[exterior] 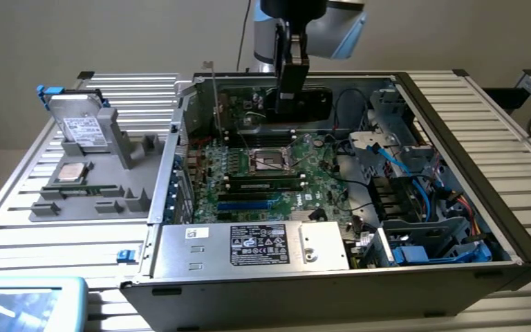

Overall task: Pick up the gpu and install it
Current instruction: 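Insert the gpu into the slot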

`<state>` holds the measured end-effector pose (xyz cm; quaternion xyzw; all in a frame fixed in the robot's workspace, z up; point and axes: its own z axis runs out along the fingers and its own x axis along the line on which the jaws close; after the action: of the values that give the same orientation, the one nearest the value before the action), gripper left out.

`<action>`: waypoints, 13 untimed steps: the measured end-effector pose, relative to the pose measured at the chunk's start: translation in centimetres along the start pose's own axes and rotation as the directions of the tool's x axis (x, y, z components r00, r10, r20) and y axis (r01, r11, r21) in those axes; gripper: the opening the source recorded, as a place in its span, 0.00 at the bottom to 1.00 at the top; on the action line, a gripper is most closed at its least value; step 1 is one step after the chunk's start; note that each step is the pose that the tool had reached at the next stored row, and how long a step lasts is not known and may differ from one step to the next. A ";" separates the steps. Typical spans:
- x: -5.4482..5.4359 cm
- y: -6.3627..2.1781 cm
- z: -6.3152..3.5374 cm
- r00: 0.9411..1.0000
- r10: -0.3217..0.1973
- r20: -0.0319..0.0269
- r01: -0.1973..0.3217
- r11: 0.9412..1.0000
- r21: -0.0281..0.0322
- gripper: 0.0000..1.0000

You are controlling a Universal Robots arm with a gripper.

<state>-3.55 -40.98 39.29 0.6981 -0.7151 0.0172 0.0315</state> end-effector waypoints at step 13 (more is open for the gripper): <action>1.3 0.91 2.10 1.000 0.000 0.015 0.000 1.000 -0.001 0.28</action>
<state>-4.54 -42.39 37.30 0.6982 -0.7153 0.0116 0.0262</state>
